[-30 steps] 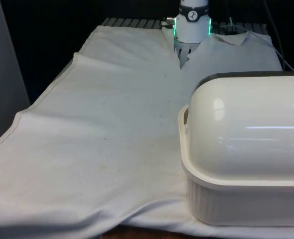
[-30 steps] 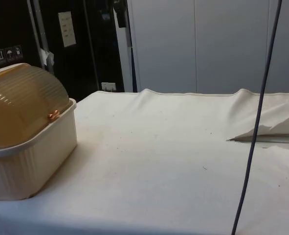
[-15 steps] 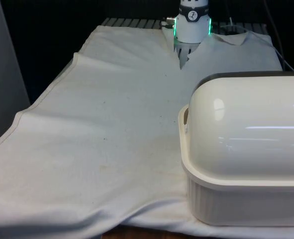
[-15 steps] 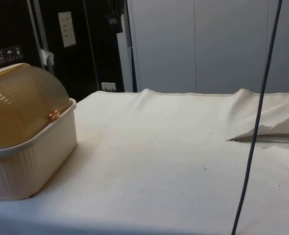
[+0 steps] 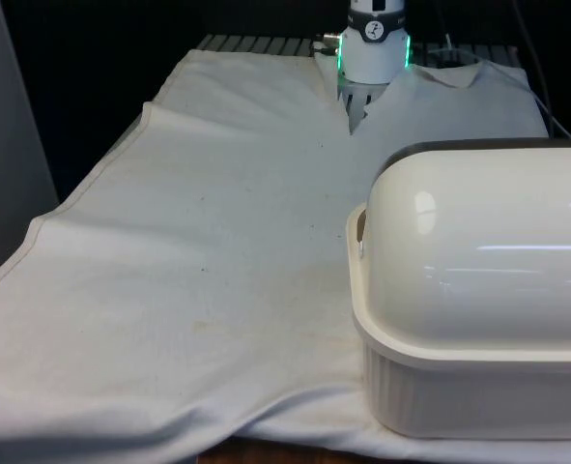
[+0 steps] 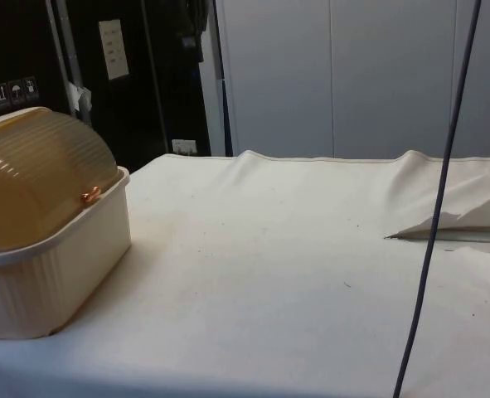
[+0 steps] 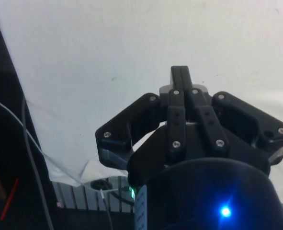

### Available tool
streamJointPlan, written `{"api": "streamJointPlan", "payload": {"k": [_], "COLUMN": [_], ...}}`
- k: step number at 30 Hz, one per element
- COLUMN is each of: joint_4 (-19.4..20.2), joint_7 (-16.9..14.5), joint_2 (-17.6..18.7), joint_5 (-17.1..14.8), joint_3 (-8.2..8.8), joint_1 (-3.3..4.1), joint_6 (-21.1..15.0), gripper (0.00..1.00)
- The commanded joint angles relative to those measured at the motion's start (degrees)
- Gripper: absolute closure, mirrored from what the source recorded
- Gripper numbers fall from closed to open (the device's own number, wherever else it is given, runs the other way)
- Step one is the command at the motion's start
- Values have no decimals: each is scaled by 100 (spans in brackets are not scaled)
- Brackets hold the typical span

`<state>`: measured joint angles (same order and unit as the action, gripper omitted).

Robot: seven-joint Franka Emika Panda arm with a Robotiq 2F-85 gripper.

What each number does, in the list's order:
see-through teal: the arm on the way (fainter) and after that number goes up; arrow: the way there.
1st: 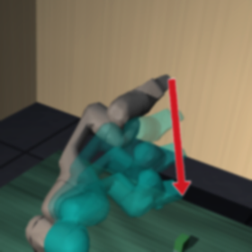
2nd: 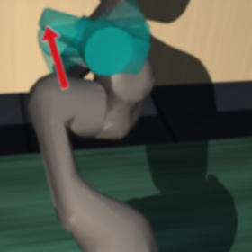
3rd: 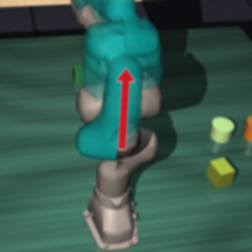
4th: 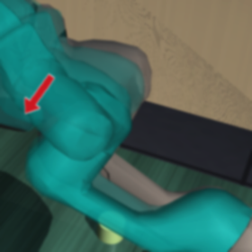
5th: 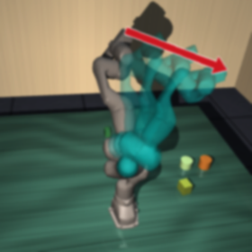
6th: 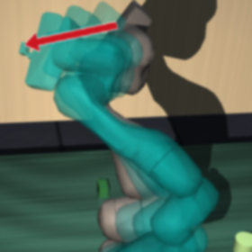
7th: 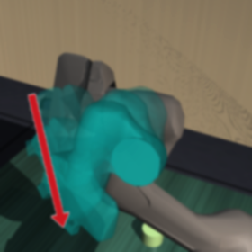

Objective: Open the lid, then close it.

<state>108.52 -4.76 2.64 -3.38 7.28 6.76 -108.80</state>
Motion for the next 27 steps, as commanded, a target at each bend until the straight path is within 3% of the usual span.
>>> {"api": "streamJointPlan", "payload": {"k": [1,2,4,10,11,13,21,22,27], "joint_4": [97,29,178,350,286,430,636,567,756], "joint_7": [-63,-23,-149,-315,-292,-407,-670,-619,-825], "joint_2": [-69,-11,-92,-132,-80,-143,-149,-115,-149], "joint_5": [-80,-17,-138,-264,-212,-309,-470,-407,-584], "joint_3": [0,0,0,-6,0,-11,-23,-11,-29], "joint_1": [0,0,0,6,0,11,11,6,11], "joint_6": [-155,-46,-286,-539,-430,-676,-1083,-957,-1312], "gripper": [100,100,100,100,100,100,100,100,100]}}
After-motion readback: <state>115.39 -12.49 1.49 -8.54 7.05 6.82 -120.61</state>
